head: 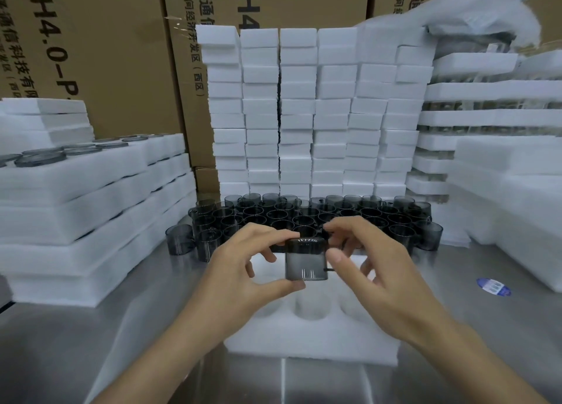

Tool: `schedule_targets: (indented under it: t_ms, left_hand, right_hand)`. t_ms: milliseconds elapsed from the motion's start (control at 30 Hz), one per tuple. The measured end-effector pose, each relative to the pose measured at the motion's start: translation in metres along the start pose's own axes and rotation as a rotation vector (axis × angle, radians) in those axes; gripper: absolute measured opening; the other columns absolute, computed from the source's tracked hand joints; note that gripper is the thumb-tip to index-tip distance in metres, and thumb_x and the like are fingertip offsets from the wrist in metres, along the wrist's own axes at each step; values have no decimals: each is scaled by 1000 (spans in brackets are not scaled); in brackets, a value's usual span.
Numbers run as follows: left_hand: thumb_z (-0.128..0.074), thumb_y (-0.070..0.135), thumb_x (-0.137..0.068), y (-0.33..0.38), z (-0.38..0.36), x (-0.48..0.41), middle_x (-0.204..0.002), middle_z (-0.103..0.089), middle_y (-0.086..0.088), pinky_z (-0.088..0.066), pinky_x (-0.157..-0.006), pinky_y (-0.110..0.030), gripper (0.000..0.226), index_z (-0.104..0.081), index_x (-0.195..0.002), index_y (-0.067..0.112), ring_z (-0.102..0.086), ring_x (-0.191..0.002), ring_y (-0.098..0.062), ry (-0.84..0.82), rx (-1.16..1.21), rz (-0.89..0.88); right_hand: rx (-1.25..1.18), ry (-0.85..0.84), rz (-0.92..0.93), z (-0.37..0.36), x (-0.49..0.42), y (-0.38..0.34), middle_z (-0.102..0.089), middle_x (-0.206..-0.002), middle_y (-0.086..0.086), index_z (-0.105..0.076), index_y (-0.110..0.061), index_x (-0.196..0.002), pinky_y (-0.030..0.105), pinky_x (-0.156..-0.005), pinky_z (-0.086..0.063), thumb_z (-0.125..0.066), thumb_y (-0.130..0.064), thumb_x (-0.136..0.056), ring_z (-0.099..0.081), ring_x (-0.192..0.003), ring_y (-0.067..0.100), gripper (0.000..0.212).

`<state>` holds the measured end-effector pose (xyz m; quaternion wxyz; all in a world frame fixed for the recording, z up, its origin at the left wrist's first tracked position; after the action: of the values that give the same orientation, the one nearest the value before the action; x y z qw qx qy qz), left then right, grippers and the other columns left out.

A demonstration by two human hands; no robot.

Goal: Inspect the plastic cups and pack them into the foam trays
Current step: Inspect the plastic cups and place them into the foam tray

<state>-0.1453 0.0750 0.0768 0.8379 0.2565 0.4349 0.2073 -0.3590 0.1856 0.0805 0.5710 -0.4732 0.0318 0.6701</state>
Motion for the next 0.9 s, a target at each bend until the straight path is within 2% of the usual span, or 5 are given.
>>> schedule_targets:
  t_ms: [100, 200, 400, 600, 900]
  left_hand:
    - [-93, 47, -74, -3, 1, -1, -126, -62, 18, -46, -75, -18, 60, -71, -130, 52, -62, -114, -14, 4, -56, -29]
    - [-95, 44, -75, -4, 4, -1, -131, -60, 18, -45, -79, -15, 60, -70, -129, 51, -60, -121, -13, 10, -105, -81]
    - [-95, 45, -77, 0, 6, -1, -141, -60, 16, -49, -86, -16, 68, -65, -138, 50, -55, -135, -16, 26, -58, -130]
    - [-94, 41, -77, -4, 11, -4, -144, -61, 23, -54, -89, -25, 60, -71, -132, 43, -54, -140, -12, 25, -40, -91]
    - [-85, 59, -73, 0, 9, -2, -142, -60, 20, -48, -89, -16, 56, -70, -125, 48, -53, -140, -16, 15, -103, -126]
  right_hand:
    - [164, -90, 134, 4, 1, -1, -56, -135, -27, -49, -46, -147, 23, -89, -51, -64, -61, -93, -56, -126, 9, 58]
    - [316, -139, 199, 3, 0, -2, -50, -142, -31, -46, -44, -152, 25, -101, -50, -69, -59, -91, -49, -132, 0, 67]
    - [146, -119, 142, 4, -4, 0, -58, -138, -31, -51, -47, -146, 20, -93, -48, -73, -54, -91, -57, -125, -1, 60]
    - [-60, -129, 42, 4, -5, 2, -65, -135, -29, -56, -50, -139, 35, -95, -52, -85, -34, -88, -60, -129, 6, 61]
    - [60, -141, 76, 0, -4, -2, -59, -136, -30, -54, -53, -140, 18, -94, -47, -84, -49, -84, -55, -130, 7, 63]
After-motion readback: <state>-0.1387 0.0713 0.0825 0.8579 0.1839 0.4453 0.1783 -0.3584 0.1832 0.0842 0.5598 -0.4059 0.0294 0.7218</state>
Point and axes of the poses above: each hand's wrist, its own x-axis away from the middle knuckle, its own z-axis out of the back of the hand, y = z × x, the point moved 1 cm from there along -x, towards the middle knuckle
